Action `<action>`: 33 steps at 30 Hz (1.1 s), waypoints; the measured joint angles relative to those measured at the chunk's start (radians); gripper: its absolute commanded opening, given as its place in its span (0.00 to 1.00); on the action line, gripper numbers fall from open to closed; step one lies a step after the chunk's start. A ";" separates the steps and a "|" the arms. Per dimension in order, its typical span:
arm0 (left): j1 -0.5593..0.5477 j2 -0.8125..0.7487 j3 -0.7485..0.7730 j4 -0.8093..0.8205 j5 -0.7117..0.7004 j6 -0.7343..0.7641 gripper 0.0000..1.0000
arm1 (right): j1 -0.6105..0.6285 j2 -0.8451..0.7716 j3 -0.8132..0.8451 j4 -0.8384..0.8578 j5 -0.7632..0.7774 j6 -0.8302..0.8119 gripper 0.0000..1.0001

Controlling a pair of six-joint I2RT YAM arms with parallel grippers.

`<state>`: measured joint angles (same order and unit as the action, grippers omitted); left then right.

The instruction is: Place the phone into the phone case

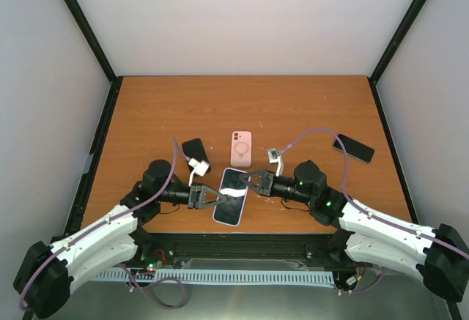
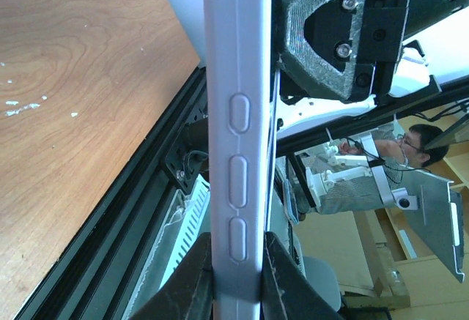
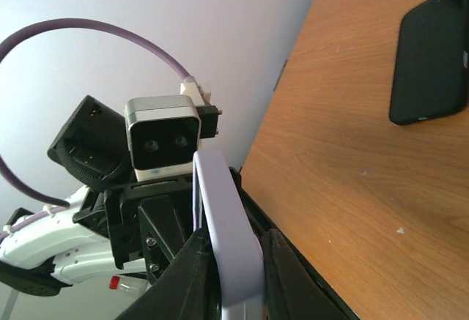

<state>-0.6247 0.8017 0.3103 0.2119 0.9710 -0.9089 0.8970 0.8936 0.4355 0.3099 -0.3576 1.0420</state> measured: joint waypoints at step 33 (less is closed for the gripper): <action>0.008 0.100 0.042 -0.267 -0.304 0.017 0.00 | -0.004 -0.067 -0.006 -0.238 0.109 -0.008 0.93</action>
<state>-0.6163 0.9020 0.3527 -0.0555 0.6674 -0.8921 0.8932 0.8268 0.4294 0.0715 -0.2481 1.0336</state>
